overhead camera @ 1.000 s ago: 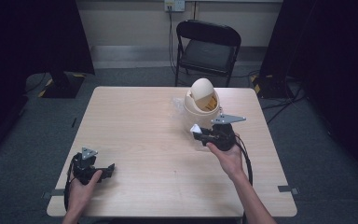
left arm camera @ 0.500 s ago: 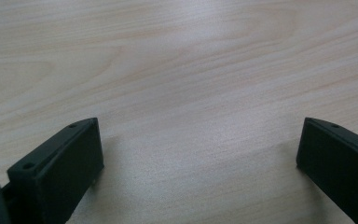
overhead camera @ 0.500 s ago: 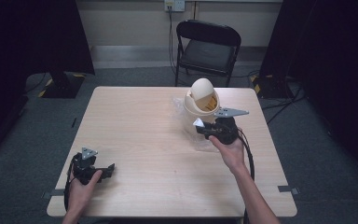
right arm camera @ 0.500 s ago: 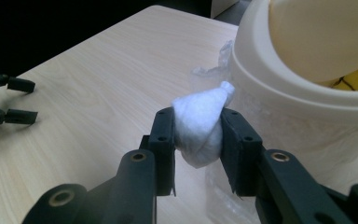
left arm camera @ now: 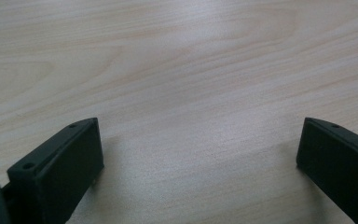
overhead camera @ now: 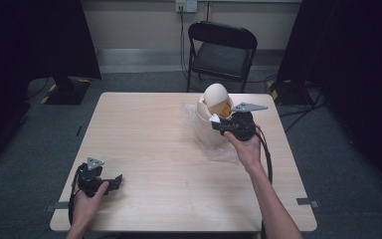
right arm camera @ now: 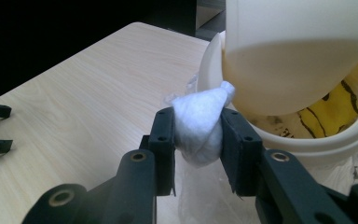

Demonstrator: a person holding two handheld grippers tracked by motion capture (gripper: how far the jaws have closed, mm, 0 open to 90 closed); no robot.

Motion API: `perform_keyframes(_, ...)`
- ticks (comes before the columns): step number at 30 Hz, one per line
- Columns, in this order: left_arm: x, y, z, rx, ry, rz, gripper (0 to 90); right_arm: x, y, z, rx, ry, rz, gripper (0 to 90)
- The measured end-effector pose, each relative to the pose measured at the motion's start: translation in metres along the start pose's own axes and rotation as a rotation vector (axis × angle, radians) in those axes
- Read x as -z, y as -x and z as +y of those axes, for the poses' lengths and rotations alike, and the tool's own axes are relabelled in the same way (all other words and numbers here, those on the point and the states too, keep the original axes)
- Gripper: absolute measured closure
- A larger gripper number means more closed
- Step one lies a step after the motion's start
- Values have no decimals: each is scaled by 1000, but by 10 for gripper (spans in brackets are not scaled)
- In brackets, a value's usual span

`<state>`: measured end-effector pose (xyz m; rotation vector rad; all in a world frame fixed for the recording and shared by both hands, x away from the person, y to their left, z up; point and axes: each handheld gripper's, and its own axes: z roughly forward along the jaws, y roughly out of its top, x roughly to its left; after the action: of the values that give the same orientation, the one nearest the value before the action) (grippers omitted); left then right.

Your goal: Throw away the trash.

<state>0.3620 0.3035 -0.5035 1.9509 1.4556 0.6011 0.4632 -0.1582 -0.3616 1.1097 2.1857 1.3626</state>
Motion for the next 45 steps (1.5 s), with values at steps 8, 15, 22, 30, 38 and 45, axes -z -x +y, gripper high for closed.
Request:
perform_keyframes(8,0,0,0,0,1,1,0,-5,8,5,0,-5,-16,680)
perform_keyframes(15,0,0,0,1,1,1,0,-7,24,2,-37,-14,-47,680)
perform_keyframes(22,0,0,0,1,1,1,0,-14,33,4,-58,-18,-49,680)
perform_keyframes(30,0,0,0,1,1,1,0,-23,41,11,-59,-34,-71,679)
perform_keyframes(38,0,0,0,2,1,0,0,-30,49,15,-56,-66,-95,679)
perform_keyframes(45,0,0,0,1,1,2,0,-37,52,12,-66,-79,-92,679)
